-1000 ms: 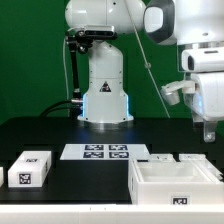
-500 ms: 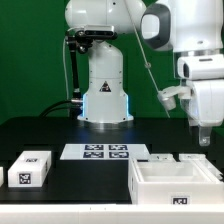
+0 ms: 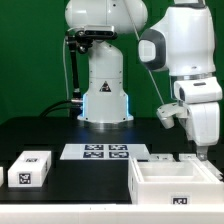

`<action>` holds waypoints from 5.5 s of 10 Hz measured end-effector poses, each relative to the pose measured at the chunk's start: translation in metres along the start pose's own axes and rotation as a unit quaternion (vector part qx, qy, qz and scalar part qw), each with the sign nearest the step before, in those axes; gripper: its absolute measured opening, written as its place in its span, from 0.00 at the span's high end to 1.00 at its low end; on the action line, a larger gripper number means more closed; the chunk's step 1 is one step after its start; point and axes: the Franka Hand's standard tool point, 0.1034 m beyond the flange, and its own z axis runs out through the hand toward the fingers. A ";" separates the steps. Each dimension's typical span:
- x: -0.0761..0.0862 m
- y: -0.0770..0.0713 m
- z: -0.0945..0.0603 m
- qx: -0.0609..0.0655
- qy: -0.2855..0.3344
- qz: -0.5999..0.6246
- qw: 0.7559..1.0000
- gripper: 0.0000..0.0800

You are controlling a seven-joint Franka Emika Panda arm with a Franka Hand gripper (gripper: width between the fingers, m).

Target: Assemble cabinet

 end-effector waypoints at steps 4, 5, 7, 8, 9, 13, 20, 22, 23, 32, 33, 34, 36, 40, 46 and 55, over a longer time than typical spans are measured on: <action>-0.001 -0.003 0.011 0.005 0.005 0.003 1.000 0.39; -0.001 -0.004 0.012 0.006 0.005 0.003 1.000 0.39; -0.001 -0.004 0.012 0.006 0.005 0.004 1.000 0.58; -0.001 -0.004 0.012 0.006 0.005 0.004 1.000 0.79; -0.001 -0.004 0.012 0.006 0.005 0.004 1.000 0.93; -0.001 -0.004 0.012 0.006 0.005 0.004 1.000 0.93; -0.028 -0.006 -0.052 -0.008 -0.038 -0.021 0.999 0.92; -0.042 -0.001 -0.062 -0.013 -0.043 -0.017 0.999 0.92; -0.049 0.000 -0.057 -0.008 -0.044 -0.010 0.999 0.92; -0.052 0.018 -0.045 -0.004 -0.036 0.008 0.999 0.92; -0.053 0.018 -0.045 -0.003 -0.036 0.008 0.999 0.92; -0.053 0.018 -0.044 -0.003 -0.037 0.009 0.999 0.92; -0.062 0.020 -0.043 -0.001 -0.038 0.002 0.999 0.92; -0.061 0.029 -0.045 -0.006 -0.036 0.003 0.999 0.92; -0.063 0.031 -0.046 0.002 -0.040 0.011 0.999 0.92; -0.067 0.032 -0.045 0.001 -0.040 0.014 0.999 0.92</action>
Offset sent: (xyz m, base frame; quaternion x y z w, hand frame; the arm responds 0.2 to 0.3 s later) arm 0.0000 0.0000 0.0000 0.0000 0.0000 0.0000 1.0000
